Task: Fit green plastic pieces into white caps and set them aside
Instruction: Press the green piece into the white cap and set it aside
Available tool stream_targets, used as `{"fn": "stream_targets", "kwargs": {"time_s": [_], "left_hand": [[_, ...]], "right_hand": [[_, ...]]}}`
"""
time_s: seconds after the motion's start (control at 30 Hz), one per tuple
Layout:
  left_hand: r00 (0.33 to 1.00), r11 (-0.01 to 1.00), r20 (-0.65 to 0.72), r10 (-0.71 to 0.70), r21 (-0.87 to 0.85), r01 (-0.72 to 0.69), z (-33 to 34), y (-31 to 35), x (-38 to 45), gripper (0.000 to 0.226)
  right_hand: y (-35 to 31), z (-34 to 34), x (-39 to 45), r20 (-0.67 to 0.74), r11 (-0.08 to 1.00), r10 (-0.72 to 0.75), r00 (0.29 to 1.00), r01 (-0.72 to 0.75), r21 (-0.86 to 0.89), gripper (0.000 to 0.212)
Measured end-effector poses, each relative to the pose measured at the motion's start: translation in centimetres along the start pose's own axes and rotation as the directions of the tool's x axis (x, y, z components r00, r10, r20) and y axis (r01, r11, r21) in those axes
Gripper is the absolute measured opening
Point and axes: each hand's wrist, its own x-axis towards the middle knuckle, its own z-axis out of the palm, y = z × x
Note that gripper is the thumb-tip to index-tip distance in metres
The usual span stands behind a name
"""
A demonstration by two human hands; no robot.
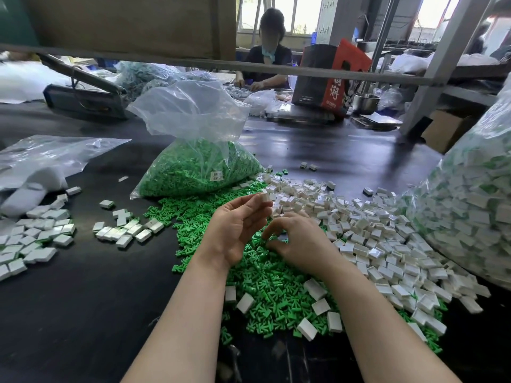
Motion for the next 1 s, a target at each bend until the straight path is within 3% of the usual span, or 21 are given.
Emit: {"fn": "stream_targets", "kwargs": {"time_s": [0.17,0.4,0.5,0.57,0.67,0.83,1.0], "left_hand": [[1.000,0.999,-0.002,-0.020,-0.049,0.020,-0.1,0.1,0.0,0.025],[1.000,0.999,-0.018,-0.018,-0.036,0.017,-0.2,0.1,0.0,0.029],[0.999,1.000,-0.029,-0.017,-0.024,0.016,-0.2,0.1,0.1,0.029],[0.999,0.999,-0.035,-0.019,-0.029,0.018,-0.3,0.1,0.1,0.031],[0.999,0.999,-0.031,-0.021,-0.025,0.020,-0.3,0.0,0.2,0.032],[1.000,1.000,-0.002,-0.022,0.016,0.022,0.2,-0.4,0.1,0.034],[1.000,1.000,-0.012,-0.019,0.017,0.019,0.4,-0.4,0.1,0.037]], "right_hand": [[-0.2,0.1,-0.1,0.016,0.998,0.048,0.999,-0.048,0.036,0.025],[0.0,-0.1,-0.2,-0.041,0.996,0.065,0.997,-0.062,0.069,0.009],[0.3,0.0,-0.3,-0.145,0.962,0.141,0.979,-0.101,0.253,0.008],[0.5,-0.3,-0.3,-0.199,0.874,0.221,0.955,-0.104,0.474,0.010],[0.4,-0.8,-0.3,-0.208,0.661,0.340,0.917,-0.076,0.746,0.008],[0.1,-1.1,-0.5,-0.041,0.299,0.415,0.909,-0.094,0.949,0.009],[0.1,-1.4,-0.6,-0.003,0.229,0.374,0.928,-0.089,0.969,0.011]]}}
